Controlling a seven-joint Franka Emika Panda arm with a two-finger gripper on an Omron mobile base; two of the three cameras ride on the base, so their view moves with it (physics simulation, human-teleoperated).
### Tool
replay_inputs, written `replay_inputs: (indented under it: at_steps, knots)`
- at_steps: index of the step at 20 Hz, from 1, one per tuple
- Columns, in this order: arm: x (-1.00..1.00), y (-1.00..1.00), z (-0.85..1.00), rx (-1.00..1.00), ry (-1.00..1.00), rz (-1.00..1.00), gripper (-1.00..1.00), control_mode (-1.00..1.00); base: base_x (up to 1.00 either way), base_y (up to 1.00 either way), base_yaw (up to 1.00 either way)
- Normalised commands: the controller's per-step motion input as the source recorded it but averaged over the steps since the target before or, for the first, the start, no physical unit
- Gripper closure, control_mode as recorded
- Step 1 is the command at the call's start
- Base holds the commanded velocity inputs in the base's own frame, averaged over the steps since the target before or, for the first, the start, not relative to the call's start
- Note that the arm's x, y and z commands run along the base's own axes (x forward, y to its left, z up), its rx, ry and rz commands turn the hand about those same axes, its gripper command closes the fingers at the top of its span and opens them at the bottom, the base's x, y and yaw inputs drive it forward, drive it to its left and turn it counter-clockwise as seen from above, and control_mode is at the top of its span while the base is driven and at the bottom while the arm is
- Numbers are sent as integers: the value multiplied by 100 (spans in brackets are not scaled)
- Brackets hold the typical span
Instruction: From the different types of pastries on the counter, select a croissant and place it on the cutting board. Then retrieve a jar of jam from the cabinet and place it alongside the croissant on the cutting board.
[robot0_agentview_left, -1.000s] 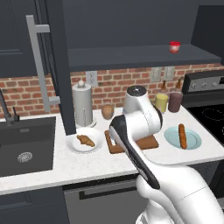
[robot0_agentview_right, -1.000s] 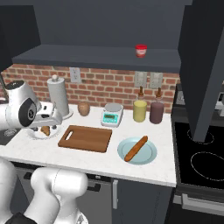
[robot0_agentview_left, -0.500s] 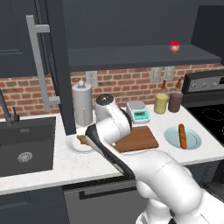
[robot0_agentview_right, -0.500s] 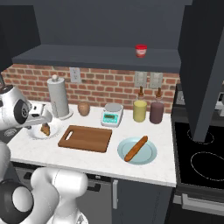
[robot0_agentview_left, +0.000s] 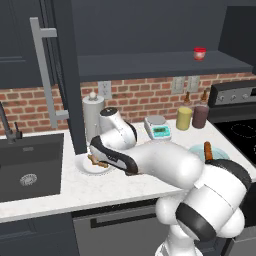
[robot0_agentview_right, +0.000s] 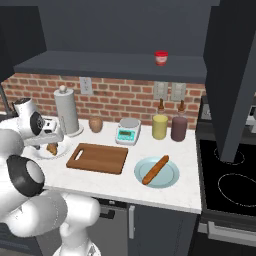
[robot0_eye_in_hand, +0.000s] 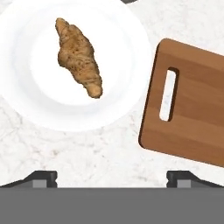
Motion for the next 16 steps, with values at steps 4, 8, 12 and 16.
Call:
replay_inputs:
  at_steps: [4,8,12,16]
  knots:
    - [51,32,-37,0,14,0,-100,-100,0,0,0]
    - [40,34,-31,0,11,0,-100,-100,0,0,0]
    - [30,5,-29,0,2,0,-100,-100,0,0,0]
    - [28,0,-19,0,0,0,-100,-100,0,0,0]
